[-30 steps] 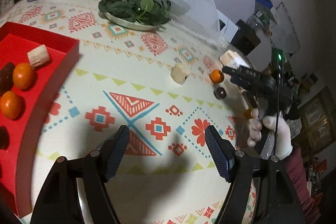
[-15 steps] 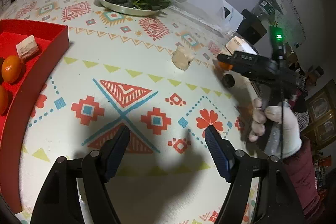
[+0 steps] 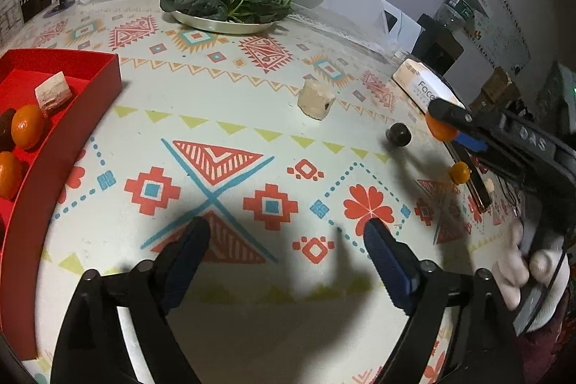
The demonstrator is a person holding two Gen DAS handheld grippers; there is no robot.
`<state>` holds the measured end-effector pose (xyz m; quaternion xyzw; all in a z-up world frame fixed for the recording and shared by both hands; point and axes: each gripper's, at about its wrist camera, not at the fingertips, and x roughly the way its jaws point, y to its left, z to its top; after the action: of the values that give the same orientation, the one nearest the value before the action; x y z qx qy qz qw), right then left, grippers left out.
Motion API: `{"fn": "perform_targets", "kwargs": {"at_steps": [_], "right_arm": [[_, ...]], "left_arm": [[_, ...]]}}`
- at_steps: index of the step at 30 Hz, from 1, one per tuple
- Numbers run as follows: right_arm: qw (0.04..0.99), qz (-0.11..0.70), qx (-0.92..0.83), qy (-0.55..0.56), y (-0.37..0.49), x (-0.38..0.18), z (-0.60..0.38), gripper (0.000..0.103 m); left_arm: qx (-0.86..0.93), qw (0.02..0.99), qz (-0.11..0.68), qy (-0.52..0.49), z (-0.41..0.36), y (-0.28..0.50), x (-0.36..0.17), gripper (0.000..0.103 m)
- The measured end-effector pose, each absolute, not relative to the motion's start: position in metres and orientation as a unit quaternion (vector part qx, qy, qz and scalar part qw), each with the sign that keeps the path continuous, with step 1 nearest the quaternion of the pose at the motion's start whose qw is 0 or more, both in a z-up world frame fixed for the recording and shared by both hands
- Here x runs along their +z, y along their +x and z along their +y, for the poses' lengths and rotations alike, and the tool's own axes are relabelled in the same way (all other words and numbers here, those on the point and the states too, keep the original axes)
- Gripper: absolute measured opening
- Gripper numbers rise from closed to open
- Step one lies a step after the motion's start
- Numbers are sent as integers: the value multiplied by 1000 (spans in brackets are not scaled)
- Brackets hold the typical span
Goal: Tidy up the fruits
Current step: 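Return both tools to the table and grasp a mandarin with the right tool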
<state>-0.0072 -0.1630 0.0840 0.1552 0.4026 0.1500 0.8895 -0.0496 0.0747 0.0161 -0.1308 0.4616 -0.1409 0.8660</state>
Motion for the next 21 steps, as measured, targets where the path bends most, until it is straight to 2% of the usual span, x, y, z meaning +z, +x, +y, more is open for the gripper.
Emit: {"fn": "perform_targets", "kwargs": {"at_steps": [6, 9, 10, 12, 17, 21], "right_arm": [[891, 393, 164, 155, -24, 84, -164, 40], [893, 387, 170, 155, -30, 84, -165, 40], [894, 385, 170, 153, -31, 84, -165, 40], [895, 383, 171, 152, -35, 83, -166, 40], [890, 389, 172, 164, -38, 73, -176, 40], [885, 400, 166, 174, -35, 66, -187, 40]], "left_arm": [[-155, 854, 467, -169, 83, -47, 15, 97], [-148, 848, 482, -162, 79, -44, 17, 96], [-148, 847, 484, -164, 78, -40, 18, 95], [-155, 851, 477, -159, 74, -32, 24, 84], [-144, 875, 449, -111, 49, 7, 33, 75], [-137, 879, 447, -94, 30, 41, 23, 74]]}}
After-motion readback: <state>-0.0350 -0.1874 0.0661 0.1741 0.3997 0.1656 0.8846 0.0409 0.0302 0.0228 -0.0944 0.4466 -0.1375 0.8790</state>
